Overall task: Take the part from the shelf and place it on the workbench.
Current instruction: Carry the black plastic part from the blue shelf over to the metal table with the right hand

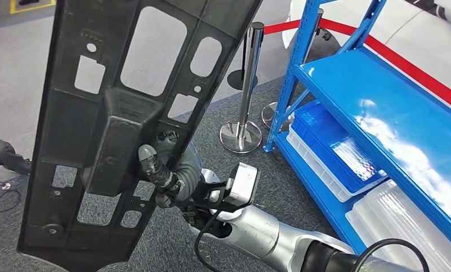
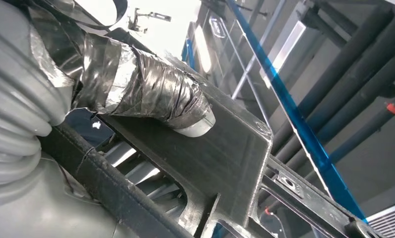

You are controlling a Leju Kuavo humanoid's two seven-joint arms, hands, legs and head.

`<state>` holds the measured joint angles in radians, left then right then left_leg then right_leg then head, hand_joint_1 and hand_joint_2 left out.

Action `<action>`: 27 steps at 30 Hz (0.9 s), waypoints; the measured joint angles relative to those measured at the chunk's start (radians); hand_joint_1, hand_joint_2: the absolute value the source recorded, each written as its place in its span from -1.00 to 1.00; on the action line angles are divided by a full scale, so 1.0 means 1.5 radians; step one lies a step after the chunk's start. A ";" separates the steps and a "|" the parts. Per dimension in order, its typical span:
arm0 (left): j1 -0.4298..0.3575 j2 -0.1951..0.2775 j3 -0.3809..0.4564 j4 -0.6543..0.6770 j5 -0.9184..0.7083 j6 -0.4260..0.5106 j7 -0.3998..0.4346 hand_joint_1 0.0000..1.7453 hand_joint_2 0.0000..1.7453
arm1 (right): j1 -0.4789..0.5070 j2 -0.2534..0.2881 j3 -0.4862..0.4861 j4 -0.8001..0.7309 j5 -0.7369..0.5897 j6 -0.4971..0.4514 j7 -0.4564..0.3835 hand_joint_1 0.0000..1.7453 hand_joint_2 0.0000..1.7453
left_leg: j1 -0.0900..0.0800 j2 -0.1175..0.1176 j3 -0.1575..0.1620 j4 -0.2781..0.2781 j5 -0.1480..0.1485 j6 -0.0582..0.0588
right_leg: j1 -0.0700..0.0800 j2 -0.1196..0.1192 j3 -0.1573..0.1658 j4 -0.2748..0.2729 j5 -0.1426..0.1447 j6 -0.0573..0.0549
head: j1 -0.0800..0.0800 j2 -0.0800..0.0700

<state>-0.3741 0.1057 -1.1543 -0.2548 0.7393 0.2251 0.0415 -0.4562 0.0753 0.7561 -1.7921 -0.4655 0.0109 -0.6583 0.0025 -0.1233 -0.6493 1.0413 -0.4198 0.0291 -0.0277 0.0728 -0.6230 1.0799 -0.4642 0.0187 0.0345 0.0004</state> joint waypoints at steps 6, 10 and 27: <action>-0.009 -0.005 0.000 0.000 -0.023 -0.007 0.036 -1.00 1.00 | 0.008 0.000 0.000 -0.004 0.005 -0.051 0.018 1.00 1.00 | 0.003 0.039 -0.036 0.050 -0.023 -0.023 | -0.001 -0.034 0.015 -0.022 0.003 -0.020 | -0.003 0.000; -0.028 -0.016 0.000 0.000 -0.036 -0.005 0.058 -1.00 1.00 | 0.021 -0.001 0.000 -0.012 0.013 -0.086 0.028 1.00 1.00 | 0.008 0.079 -0.098 0.172 -0.062 -0.031 | 0.003 -0.071 0.018 -0.023 -0.002 -0.024 | -0.004 0.000; -0.088 -0.059 -0.027 0.001 -0.093 -0.061 0.129 -1.00 1.00 | 0.057 0.000 0.003 -0.060 -0.015 -0.143 0.032 1.00 1.00 | 0.000 0.030 0.007 -0.012 0.004 0.013 | 0.005 -0.046 -0.056 0.120 -0.049 0.004 | 0.001 0.000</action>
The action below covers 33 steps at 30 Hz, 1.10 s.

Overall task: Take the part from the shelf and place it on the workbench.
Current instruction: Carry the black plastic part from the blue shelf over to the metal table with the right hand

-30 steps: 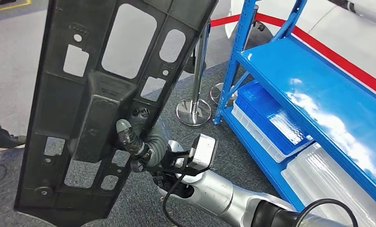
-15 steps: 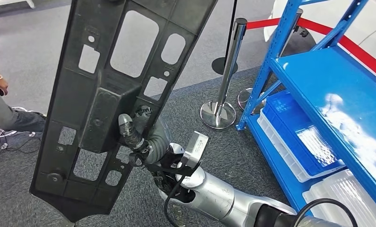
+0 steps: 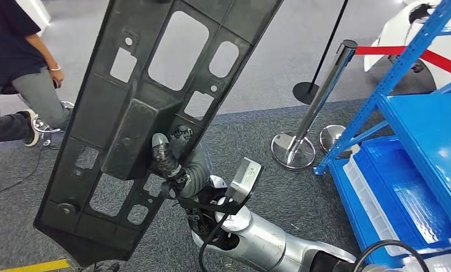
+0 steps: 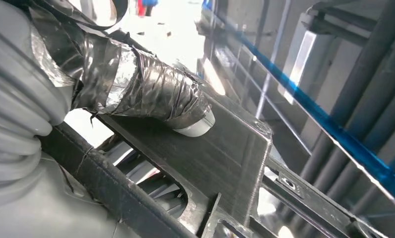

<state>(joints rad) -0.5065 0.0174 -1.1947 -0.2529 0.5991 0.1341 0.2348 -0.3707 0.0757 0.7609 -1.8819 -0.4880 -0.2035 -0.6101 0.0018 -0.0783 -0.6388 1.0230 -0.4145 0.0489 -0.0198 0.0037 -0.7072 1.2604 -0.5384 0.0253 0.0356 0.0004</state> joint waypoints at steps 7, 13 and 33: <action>-0.028 -0.049 -0.036 0.001 -0.019 0.060 0.075 -1.00 1.00 | 0.018 0.001 0.001 -0.012 -0.058 0.021 -0.015 1.00 1.00 | 0.007 -0.052 -0.020 0.016 -0.005 -0.025 | -0.010 0.047 0.052 -0.132 0.054 -0.006 | 0.000 0.000; -0.026 -0.089 -0.044 0.002 -0.014 0.088 0.074 -1.00 1.00 | 0.022 0.013 0.001 -0.011 -0.069 0.025 -0.013 1.00 1.00 | 0.007 0.045 -0.106 0.180 -0.070 -0.041 | -0.004 -0.016 0.068 -0.142 0.049 -0.022 | -0.004 0.000; 0.009 -0.194 -0.048 0.005 -0.001 0.134 -0.039 -1.00 1.00 | -0.046 0.048 0.073 0.045 -0.129 0.003 0.011 1.00 1.00 | 0.003 -0.025 -0.005 0.003 -0.001 -0.008 | -0.011 0.025 0.032 -0.093 0.047 0.011 | -0.001 0.000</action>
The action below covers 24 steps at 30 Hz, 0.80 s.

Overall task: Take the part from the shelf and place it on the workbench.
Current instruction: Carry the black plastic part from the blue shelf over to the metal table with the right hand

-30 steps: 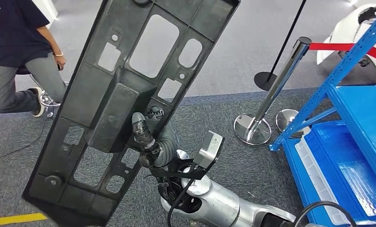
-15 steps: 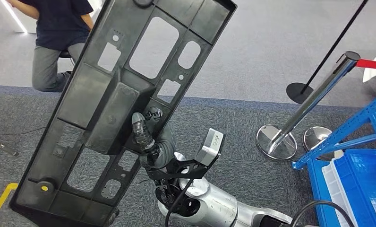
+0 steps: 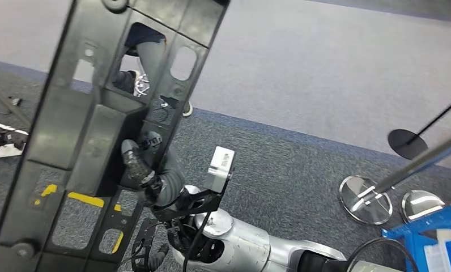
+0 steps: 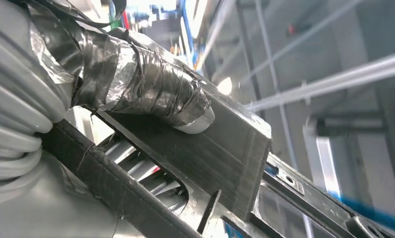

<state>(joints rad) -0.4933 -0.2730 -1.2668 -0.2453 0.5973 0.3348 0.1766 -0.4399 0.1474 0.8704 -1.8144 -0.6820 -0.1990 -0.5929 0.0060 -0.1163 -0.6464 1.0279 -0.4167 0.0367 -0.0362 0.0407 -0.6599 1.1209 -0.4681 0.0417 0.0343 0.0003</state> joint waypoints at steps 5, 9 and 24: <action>0.017 0.007 -0.001 0.000 -0.018 0.010 -0.208 -1.00 1.00 | -0.020 0.024 0.043 0.027 0.004 -0.020 -0.012 1.00 1.00 | 0.005 -0.022 -0.013 0.009 -0.005 -0.022 | 0.001 0.006 0.024 -0.044 0.006 -0.020 | 0.000 0.000; 0.024 0.014 -0.001 -0.001 -0.023 0.032 -0.282 -1.00 1.00 | -0.032 0.042 0.067 0.042 0.005 -0.022 -0.018 1.00 1.00 | 0.002 0.059 -0.072 0.122 -0.058 -0.031 | 0.007 -0.030 0.034 -0.049 0.002 -0.035 | -0.005 0.000; 0.050 0.009 0.003 -0.020 -0.028 -0.022 -0.255 -1.00 1.00 | -0.040 0.087 0.085 0.080 0.029 -0.034 -0.035 1.00 1.00 | -0.010 0.070 0.015 -0.023 0.003 0.013 | 0.017 -0.042 0.016 0.046 -0.073 -0.017 | -0.003 0.000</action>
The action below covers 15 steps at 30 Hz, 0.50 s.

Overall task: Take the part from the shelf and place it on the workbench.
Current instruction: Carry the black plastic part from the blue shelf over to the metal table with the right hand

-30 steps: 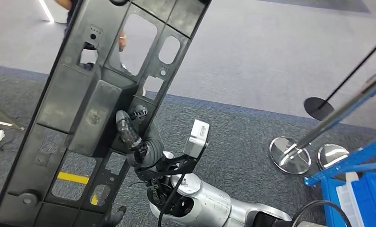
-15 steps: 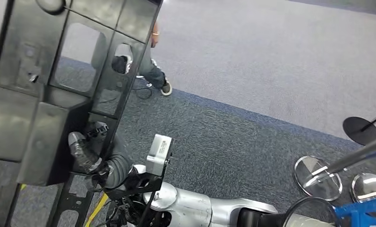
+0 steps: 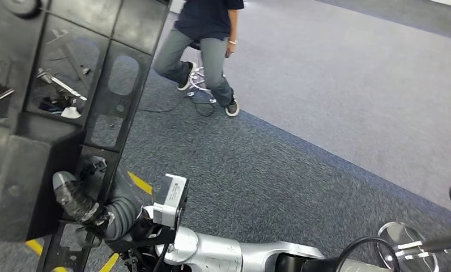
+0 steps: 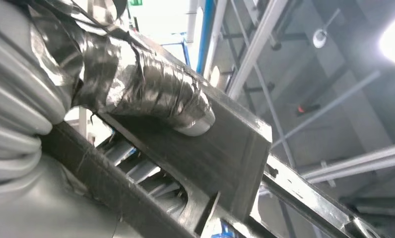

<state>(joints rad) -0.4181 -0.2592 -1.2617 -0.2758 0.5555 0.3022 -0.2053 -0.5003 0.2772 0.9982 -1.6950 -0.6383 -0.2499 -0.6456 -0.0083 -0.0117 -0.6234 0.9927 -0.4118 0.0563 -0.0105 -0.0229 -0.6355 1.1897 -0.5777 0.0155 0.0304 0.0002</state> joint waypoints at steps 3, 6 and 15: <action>0.001 0.011 0.000 0.002 -0.006 -0.064 0.043 -1.00 1.00 | -0.003 -0.007 0.000 0.017 -0.005 -0.005 -0.010 1.00 1.00 | 0.001 -0.031 0.000 0.003 -0.002 0.000 | -0.002 0.013 -0.050 0.070 -0.005 0.004 | 0.001 0.000; 0.002 0.022 0.000 0.005 -0.007 -0.073 0.048 -1.00 1.00 | -0.008 -0.011 0.000 0.027 -0.005 -0.005 -0.011 1.00 1.00 | 0.005 -0.062 -0.002 0.016 -0.011 -0.009 | -0.011 0.036 -0.015 -0.035 0.064 0.008 | 0.001 0.000; 0.010 0.035 0.002 0.008 0.026 -0.093 0.099 -1.00 1.00 | -0.013 -0.016 0.000 0.043 0.013 -0.038 -0.012 1.00 1.00 | 0.008 -0.013 -0.067 0.120 -0.056 -0.040 | -0.009 0.025 0.024 -0.099 0.071 -0.020 | -0.002 0.000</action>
<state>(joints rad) -0.4027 -0.2073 -1.2584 -0.2645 0.5941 0.1627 -0.0565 -0.5201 0.2534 0.9980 -1.6304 -0.6188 -0.3064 -0.6638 0.0035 -0.0314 -0.7242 1.1731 -0.4954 -0.0035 -0.0239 0.0138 -0.5992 1.0411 -0.4706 -0.0152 0.0279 0.0004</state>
